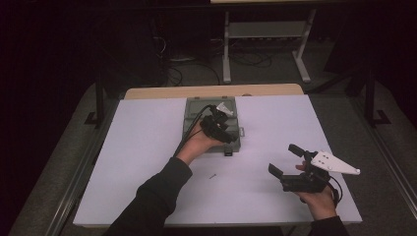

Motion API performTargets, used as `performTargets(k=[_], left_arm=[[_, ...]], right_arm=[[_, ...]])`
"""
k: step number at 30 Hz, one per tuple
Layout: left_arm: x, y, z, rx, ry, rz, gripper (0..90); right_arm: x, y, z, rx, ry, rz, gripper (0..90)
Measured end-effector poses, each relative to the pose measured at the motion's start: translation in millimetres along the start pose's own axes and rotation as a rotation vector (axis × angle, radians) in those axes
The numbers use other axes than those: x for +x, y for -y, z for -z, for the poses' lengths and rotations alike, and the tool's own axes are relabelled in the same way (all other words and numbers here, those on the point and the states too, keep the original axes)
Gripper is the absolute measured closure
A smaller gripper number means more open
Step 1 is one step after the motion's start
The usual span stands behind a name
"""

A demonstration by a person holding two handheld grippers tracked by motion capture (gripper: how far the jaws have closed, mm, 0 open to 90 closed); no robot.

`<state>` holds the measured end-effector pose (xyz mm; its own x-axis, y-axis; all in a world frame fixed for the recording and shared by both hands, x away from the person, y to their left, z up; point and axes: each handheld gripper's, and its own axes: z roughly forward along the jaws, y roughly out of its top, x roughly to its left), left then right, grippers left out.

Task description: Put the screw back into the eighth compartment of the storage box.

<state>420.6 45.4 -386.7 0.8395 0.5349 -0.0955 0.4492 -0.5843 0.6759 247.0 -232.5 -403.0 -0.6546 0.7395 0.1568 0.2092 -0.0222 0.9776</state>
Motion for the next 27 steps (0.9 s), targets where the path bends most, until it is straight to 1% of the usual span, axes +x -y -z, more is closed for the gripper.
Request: performTargets(k=[1,2,3,4,7,8,10,15,16,17,19,21,22,24,25,27], left_arm=[[-0.2,-0.1,2.4,0.008,-0.003,-0.011,26.9],[-1.1,0.1,4.2,0.007,0.002,-0.014,21.4],[-1.7,0.6,6.0,0.013,0.017,-0.012,15.5],[-2.2,1.2,7.9,0.018,0.02,-0.009,11.5],[-3.1,3.6,12.3,0.012,0.022,-0.006,2.6],[-3.7,6.8,17.1,0.004,0.031,-0.004,1.8],[-4.4,10.5,21.4,0.002,0.032,-0.001,0.0],[-5.5,19.1,34.4,-0.015,0.03,-0.012,0.0],[-6.8,21.0,37.1,-0.023,0.032,-0.005,0.0],[-7.8,23.3,39.9,-0.029,0.036,-0.007,0.0],[-8.9,27.5,46.4,-0.018,0.034,-0.02,0.0],[-9.6,29.9,49.3,-0.015,0.037,-0.02,0.0],[-11.5,35.1,53.8,-0.025,0.036,-0.015,0.0],[-12.8,39.9,58.8,-0.036,0.032,-0.014,0.0],[-13.6,42.3,61.2,-0.043,0.035,-0.006,0.0],[-16.0,46.9,65.7,-0.048,0.036,-0.004,0.0]], right_arm=[[0.0,0.0,0.2,0.001,0.0,-0.001,0.0],[0.1,0.0,0.2,0.001,0.0,-0.003,0.0],[0.1,-0.1,0.3,0.001,0.0,-0.002,0.0],[0.1,-0.1,0.4,0.001,0.0,-0.003,0.0],[-0.2,0.0,0.3,0.0,0.001,-0.002,0.0],[-0.1,0.0,0.3,0.0,0.001,-0.002,0.0],[0.1,0.0,0.3,0.002,0.001,-0.001,0.0],[0.2,0.1,-0.1,0.001,0.001,0.0,0.0],[0.1,0.1,-0.1,0.002,0.001,0.001,0.0],[0.1,0.1,-0.2,0.002,0.001,0.0,0.0],[0.1,0.2,0.0,0.001,0.003,-0.001,0.0],[-0.1,0.2,-0.2,0.003,0.003,0.0,0.0],[0.0,0.3,-0.3,0.003,0.002,0.0,0.0],[0.2,0.3,-0.4,0.003,0.002,0.0,0.0],[0.2,0.3,-0.5,0.002,0.001,0.002,0.0],[0.4,0.4,-0.6,0.005,0.002,0.0,0.0]])
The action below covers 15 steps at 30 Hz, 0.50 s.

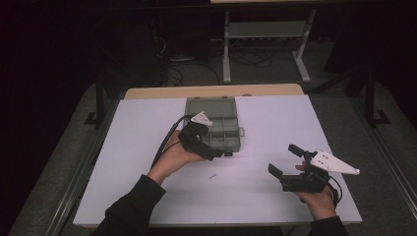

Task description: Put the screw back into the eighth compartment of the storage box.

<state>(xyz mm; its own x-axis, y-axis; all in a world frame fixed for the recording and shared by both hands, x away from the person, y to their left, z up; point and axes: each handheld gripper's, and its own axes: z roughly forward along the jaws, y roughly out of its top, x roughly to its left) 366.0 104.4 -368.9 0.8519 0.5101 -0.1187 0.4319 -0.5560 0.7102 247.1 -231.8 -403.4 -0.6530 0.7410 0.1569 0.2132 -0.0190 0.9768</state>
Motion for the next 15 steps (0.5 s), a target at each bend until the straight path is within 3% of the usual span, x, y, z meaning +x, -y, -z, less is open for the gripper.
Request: performTargets(k=[10,11,12,13,15], left_arm=[[-12.1,22.2,14.0,-0.01,-0.002,-0.016,0.0],[-14.4,25.1,13.6,-0.018,0.001,0.001,0.0],[-13.8,27.8,14.9,0.0,0.002,-0.021,0.0],[-16.1,30.7,13.8,-0.01,0.004,-0.006,0.0],[-17.5,36.2,12.6,0.0,-0.005,-0.017,0.0]], right_arm=[[0.3,0.2,-0.4,0.002,0.002,0.001,0.0],[0.6,0.3,-0.4,0.004,0.003,-0.004,0.0],[0.2,0.3,-0.4,0.004,0.004,0.0,0.0],[0.2,0.3,-0.4,0.004,0.004,-0.001,0.0],[0.1,0.3,-0.4,0.004,0.004,0.0,0.0]])
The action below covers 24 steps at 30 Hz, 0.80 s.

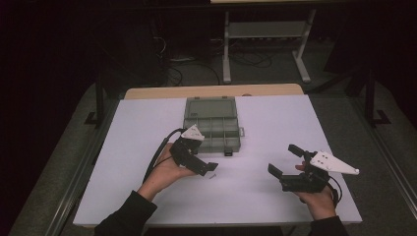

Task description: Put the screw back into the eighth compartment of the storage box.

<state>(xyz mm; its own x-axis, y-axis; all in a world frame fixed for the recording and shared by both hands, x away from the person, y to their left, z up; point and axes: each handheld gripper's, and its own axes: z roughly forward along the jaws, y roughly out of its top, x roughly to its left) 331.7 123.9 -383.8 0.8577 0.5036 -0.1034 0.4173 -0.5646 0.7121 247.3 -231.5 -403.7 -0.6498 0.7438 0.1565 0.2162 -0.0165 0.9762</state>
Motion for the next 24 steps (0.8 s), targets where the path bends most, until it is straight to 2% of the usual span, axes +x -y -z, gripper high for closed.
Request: performTargets(k=[8,9,10,11,12,15,16,17,19,20,22,24], left_arm=[[-7.1,18.8,-10.7,0.021,0.012,0.011,0.0],[-6.8,20.0,-11.2,0.035,0.013,-0.004,0.0],[-8.3,21.4,-13.3,0.026,0.018,0.009,0.0],[-8.0,22.5,-13.0,0.04,0.021,-0.006,1.0],[-9.1,23.5,-14.2,0.025,0.018,-0.002,5.3],[-12.0,26.7,-17.0,0.035,0.016,-0.016,15.2],[-14.0,28.2,-19.5,0.024,0.019,-0.003,17.8],[-13.0,29.1,-19.5,0.047,0.022,-0.029,20.8],[-15.8,31.6,-22.9,0.033,0.027,-0.021,30.1],[-15.4,32.0,-23.5,0.052,0.031,-0.037,34.1],[-16.9,33.2,-26.3,0.054,0.022,-0.053,42.0],[-18.7,34.6,-29.7,0.045,0.026,-0.038,49.2]], right_arm=[[0.0,0.1,0.1,0.0,0.001,0.002,0.0],[0.0,0.1,0.1,0.0,0.001,0.002,0.0],[0.0,0.1,0.1,0.0,0.001,0.002,0.0],[0.2,0.1,0.2,0.001,0.0,0.001,0.0],[0.3,0.1,0.1,0.002,0.0,0.001,0.0],[0.3,0.3,0.3,0.002,0.001,0.002,0.0],[0.3,0.3,0.3,0.003,0.001,0.003,0.0],[0.3,0.4,0.2,0.003,0.002,0.002,0.0],[0.3,0.4,0.2,0.002,0.002,0.002,0.0],[0.3,0.4,0.1,0.003,0.002,0.004,0.0],[0.5,0.4,0.0,0.006,0.002,0.004,0.0],[0.5,0.4,-0.1,0.005,0.001,0.006,0.0]])
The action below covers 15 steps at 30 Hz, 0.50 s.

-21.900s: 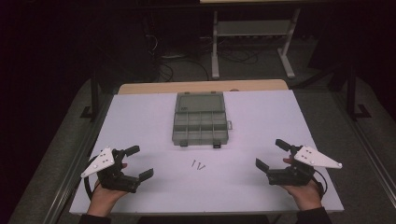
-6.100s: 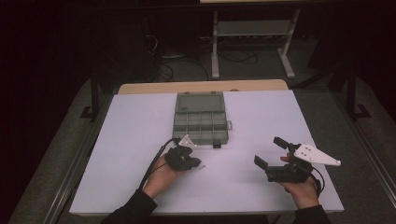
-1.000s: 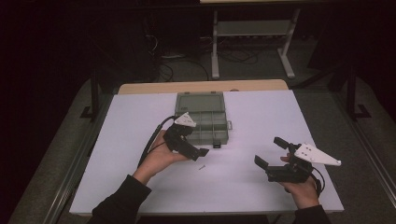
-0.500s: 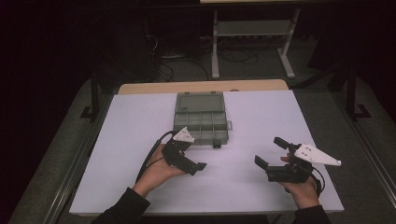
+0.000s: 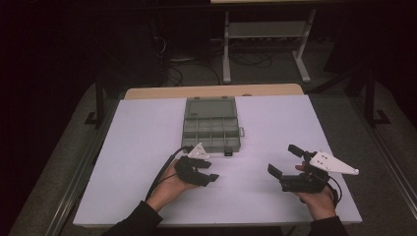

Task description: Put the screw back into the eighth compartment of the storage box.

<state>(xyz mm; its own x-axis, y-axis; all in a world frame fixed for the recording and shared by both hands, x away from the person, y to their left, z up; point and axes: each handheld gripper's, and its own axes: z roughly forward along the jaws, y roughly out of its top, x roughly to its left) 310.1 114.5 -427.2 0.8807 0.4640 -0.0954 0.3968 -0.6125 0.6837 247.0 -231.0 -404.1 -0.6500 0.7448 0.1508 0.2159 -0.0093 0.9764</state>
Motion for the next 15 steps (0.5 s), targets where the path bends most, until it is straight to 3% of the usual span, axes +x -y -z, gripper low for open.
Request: performTargets(k=[4,6,7,8,15], left_arm=[[2.3,2.1,-4.8,0.028,0.006,-0.011,59.2],[0.8,3.2,-9.1,0.018,0.009,0.018,62.5],[2.3,3.4,-9.2,0.039,0.007,-0.006,63.6],[2.0,3.7,-10.3,0.047,0.008,-0.005,65.0],[0.7,5.9,-15.3,0.031,-0.007,0.009,74.5]], right_arm=[[0.0,0.0,-0.1,0.001,-0.001,0.002,0.0],[0.1,0.0,-0.2,0.001,-0.002,0.003,0.0],[0.1,0.0,-0.3,0.001,-0.002,0.002,0.0],[0.2,0.0,-0.3,0.001,-0.002,0.003,0.0],[0.1,-0.1,-0.1,0.001,-0.001,0.001,0.0]])
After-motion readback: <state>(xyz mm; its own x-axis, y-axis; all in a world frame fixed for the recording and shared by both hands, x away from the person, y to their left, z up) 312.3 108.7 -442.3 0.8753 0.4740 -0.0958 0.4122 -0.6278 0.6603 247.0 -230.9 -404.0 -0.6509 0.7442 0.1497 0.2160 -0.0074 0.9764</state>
